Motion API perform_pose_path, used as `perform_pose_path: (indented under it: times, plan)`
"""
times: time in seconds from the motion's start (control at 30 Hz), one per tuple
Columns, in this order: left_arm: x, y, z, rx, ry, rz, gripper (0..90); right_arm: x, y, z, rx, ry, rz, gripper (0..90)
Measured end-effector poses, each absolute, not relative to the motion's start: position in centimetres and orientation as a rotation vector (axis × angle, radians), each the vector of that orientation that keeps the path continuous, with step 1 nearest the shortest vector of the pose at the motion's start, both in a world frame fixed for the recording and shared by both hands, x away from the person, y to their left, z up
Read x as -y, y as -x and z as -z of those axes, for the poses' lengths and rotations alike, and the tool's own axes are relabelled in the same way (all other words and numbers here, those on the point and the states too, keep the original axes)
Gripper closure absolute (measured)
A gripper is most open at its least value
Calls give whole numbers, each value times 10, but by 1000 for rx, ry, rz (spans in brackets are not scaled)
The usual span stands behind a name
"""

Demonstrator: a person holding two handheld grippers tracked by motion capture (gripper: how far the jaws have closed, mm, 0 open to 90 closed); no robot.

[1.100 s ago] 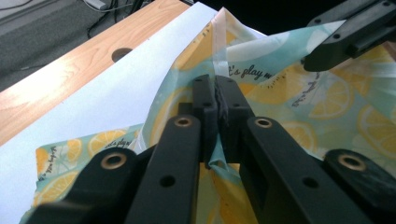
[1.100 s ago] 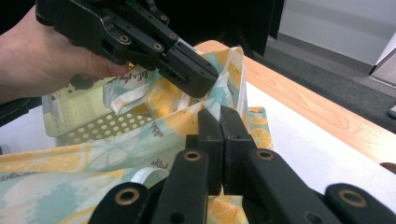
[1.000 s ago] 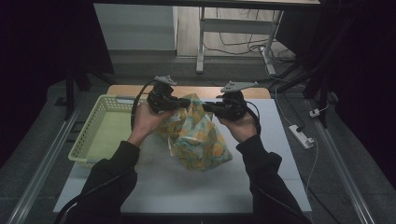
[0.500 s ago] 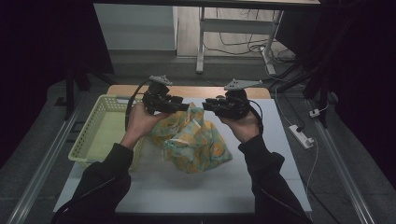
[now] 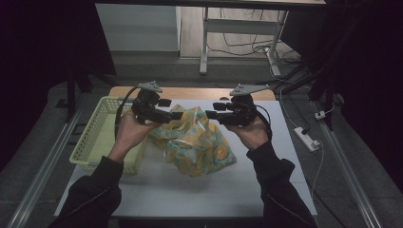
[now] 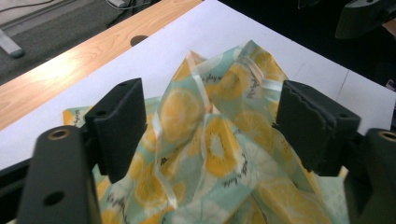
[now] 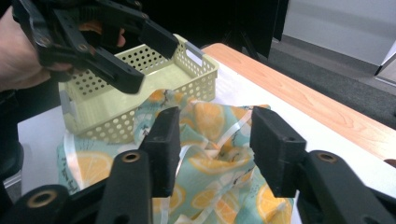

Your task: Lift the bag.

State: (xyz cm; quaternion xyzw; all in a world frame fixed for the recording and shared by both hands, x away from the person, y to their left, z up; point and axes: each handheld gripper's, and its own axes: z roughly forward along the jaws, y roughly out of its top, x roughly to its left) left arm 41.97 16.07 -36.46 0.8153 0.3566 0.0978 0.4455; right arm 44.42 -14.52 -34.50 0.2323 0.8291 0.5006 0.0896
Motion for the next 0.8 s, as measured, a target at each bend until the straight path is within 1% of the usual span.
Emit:
perform_pose_path:
  times: [0.07,0.33,0.8]
  plan:
    - [-164,-415,366,-898,-2020,-254,196,147,-443,348,-2473,-692,-1485,492]
    - [-174,-402,381,-929,-2038,-253,122,152,-438,357,-2483,-693,-1488,418]
    - [-187,-386,411,-986,-2062,-254,27,161,-434,377,-2468,-760,-1466,215]
